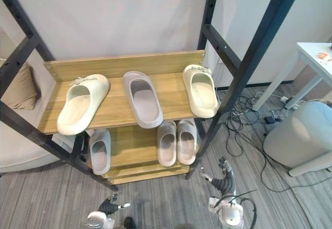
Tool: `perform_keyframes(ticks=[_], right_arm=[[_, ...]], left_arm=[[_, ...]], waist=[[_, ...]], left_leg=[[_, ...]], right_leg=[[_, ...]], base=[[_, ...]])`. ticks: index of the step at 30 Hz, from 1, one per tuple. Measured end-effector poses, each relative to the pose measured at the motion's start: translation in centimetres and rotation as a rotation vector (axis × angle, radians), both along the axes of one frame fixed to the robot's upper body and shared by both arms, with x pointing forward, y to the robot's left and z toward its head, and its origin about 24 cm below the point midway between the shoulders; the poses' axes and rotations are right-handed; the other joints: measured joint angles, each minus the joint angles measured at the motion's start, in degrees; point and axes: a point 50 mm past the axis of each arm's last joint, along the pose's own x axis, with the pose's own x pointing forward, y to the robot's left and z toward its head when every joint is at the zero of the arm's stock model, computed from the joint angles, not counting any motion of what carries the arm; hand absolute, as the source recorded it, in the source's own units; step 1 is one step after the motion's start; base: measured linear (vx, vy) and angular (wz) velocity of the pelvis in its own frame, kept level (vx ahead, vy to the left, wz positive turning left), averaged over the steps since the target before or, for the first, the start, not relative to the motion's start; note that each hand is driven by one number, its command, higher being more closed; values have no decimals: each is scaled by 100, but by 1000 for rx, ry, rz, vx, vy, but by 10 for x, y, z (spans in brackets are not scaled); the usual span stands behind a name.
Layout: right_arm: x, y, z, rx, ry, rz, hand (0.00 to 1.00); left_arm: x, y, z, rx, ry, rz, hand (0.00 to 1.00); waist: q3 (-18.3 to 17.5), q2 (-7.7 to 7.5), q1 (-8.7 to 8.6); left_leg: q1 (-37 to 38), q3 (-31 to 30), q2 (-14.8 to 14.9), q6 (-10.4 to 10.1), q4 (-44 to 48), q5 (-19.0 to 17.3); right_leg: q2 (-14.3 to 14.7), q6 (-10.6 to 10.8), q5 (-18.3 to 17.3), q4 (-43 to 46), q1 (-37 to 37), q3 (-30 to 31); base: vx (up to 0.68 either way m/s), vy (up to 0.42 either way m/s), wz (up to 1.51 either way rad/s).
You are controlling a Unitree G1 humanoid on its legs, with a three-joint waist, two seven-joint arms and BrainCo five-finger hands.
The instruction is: Organize the slippers on the shoe rack
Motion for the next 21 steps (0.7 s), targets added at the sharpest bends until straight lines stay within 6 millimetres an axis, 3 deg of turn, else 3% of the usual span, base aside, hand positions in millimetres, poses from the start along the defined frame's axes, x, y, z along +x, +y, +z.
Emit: perform_keyframes(ticks=[4,5,7,12,21], right_arm=[[2,5,20,-7,-94,5,0],[5,7,35,-24,-163,19,0],[7,10,46,-37,-212,34,0],[17,29,81,-119,-379,170,0],[35,47,109,-153,-526,274,0]], left_arm=[[-1,-2,0,-2,4,-8,0],[0,-4,0,1,2,-35,0],[0,-4,0,0,1,-39,0],[0,-5,0,-2,-2,-44,0],[1,-5,0,-10,-10,-65,0]], waist=[[-6,14,-11],[-8,16,-16],[-12,21,-15],[-24,9,-13],[-123,-101,37]], left_leg=[[51,12,1,1,-2,-1],[48,17,10,1,-2,0],[36,25,13,5,-3,3],[27,-22,8,57,-4,57],[-81,-254,0,89,-4,162]], right_leg=[[-2,-2,-2,56,9,37],[-6,-5,-3,104,-36,65],[-7,-12,-8,141,-90,88],[-18,-16,-11,196,-99,52],[-22,-13,-9,223,-88,-158]], base=[[-72,-4,-5],[-56,-1,-6],[-63,-2,-5],[-64,-7,4],[-31,-17,14]])
